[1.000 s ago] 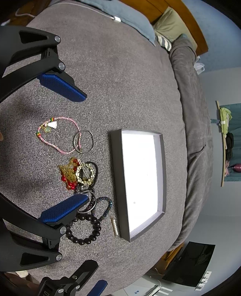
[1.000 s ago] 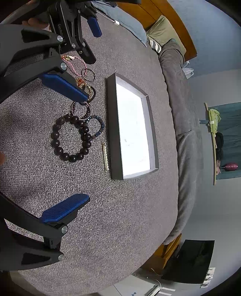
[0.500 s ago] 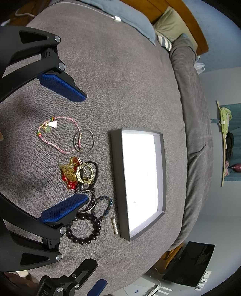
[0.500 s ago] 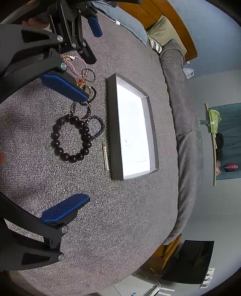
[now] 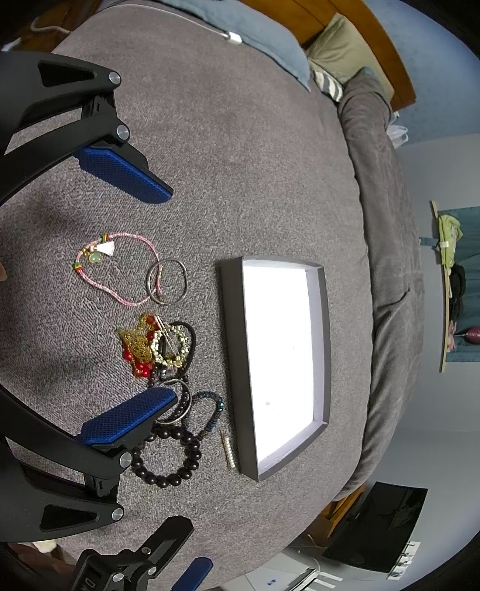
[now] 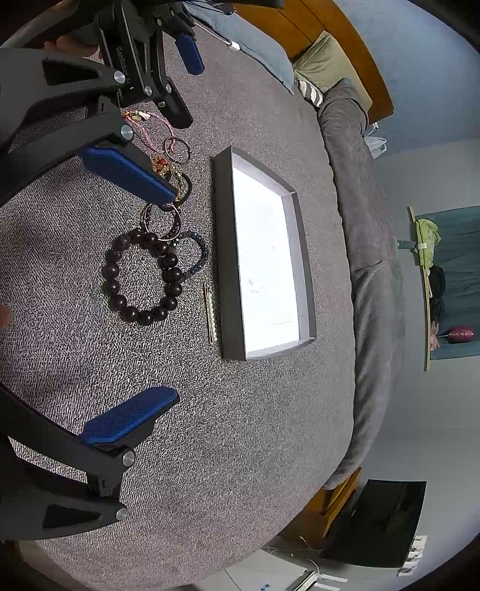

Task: Organize jewelry

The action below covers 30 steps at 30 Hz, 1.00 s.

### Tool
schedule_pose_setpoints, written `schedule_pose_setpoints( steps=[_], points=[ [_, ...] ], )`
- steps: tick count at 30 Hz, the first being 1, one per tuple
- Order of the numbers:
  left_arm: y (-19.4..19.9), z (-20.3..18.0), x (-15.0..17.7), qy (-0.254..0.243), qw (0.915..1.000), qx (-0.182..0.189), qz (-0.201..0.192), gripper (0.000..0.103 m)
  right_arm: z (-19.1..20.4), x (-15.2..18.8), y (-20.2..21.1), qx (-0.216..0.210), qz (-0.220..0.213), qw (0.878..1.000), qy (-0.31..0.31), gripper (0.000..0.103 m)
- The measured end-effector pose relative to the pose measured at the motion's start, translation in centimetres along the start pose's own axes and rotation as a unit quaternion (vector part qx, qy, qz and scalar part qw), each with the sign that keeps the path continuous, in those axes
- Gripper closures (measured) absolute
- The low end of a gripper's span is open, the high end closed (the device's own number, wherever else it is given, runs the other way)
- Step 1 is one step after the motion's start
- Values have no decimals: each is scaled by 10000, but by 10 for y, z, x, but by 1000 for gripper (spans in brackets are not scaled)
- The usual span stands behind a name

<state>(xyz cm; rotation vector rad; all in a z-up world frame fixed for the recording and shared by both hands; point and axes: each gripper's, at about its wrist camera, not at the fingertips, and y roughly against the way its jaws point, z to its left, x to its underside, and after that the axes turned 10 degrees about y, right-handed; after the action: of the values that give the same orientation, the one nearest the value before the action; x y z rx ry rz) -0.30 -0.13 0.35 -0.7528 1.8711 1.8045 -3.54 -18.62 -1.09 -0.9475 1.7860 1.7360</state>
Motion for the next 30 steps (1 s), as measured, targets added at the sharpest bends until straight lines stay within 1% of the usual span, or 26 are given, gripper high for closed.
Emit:
schedule_pose_setpoints(
  steps=[16,20,23,27,29,30],
  points=[
    [0,0,0,2,10000,1,4,4,0,1,-2,8,-8,10000,-18,5],
    [-2,3,0,38,9999,115,-12,4,-4,2,-4,30,-76,10000,0,5],
    [-3,12,-2,72,9996,227,-129,4,-10,4,-8,77,-157,9998,58,5],
    [-9,29,-6,126,9991,241,-312,4,-16,9,-23,64,-133,9997,184,5],
    [-13,39,-6,149,9986,355,-362,4,-18,16,-33,65,-55,9995,289,5],
    [-16,47,-6,178,9980,488,-354,4,-18,17,-35,40,-38,9994,330,5]
  ],
)
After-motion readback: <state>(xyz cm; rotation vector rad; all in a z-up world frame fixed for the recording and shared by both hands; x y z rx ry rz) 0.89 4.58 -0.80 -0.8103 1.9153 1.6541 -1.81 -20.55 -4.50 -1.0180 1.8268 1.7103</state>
